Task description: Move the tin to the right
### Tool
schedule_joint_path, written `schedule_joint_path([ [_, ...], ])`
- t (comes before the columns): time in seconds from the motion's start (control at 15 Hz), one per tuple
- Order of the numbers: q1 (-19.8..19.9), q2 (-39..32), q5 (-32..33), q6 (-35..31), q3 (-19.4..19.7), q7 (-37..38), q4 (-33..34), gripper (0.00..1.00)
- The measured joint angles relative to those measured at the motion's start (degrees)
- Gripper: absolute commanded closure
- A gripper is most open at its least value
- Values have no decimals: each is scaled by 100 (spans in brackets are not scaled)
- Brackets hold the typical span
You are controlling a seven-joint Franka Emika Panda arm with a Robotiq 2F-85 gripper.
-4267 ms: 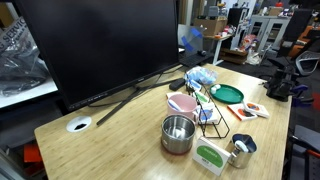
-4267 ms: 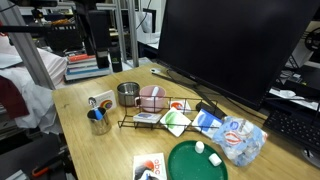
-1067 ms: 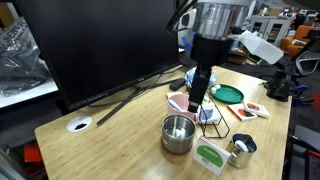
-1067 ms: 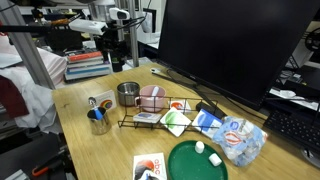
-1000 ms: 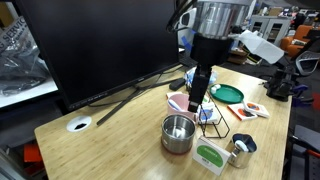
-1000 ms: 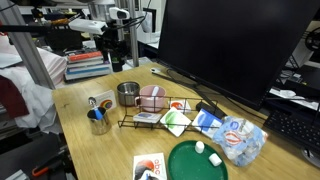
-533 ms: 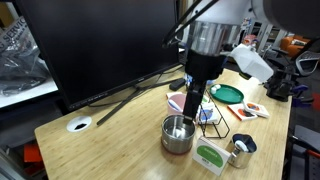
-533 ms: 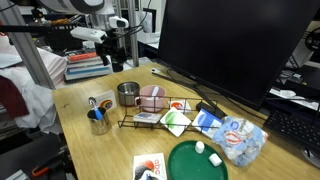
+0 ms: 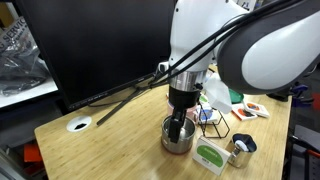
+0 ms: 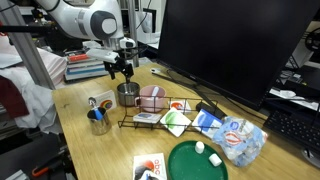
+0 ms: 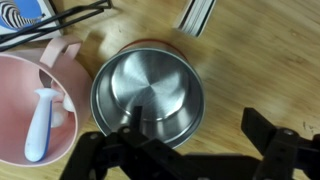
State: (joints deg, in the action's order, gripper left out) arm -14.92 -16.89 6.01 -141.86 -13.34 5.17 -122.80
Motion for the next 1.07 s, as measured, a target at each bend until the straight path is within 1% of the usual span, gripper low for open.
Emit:
schedule_joint_path([
  [0.27, -247, -624, 694, 5, 262, 265, 464, 0],
  [0.47, -384, -1012, 818, 19, 367, 280, 776, 0],
  [0.53, -417, -1108, 819, 31, 397, 280, 858, 16],
  [0.6, -437, -1184, 819, 38, 416, 280, 923, 26],
  [0.67, -447, -1250, 819, 46, 430, 279, 980, 32],
  [0.73, -452, -1294, 819, 53, 437, 278, 1023, 41],
  [0.8, -458, -1326, 819, 61, 444, 278, 1064, 47],
  [0.87, -466, -1340, 820, 72, 458, 278, 1110, 55],
  [1.07, -468, -1341, 819, 143, 471, 278, 1199, 75],
])
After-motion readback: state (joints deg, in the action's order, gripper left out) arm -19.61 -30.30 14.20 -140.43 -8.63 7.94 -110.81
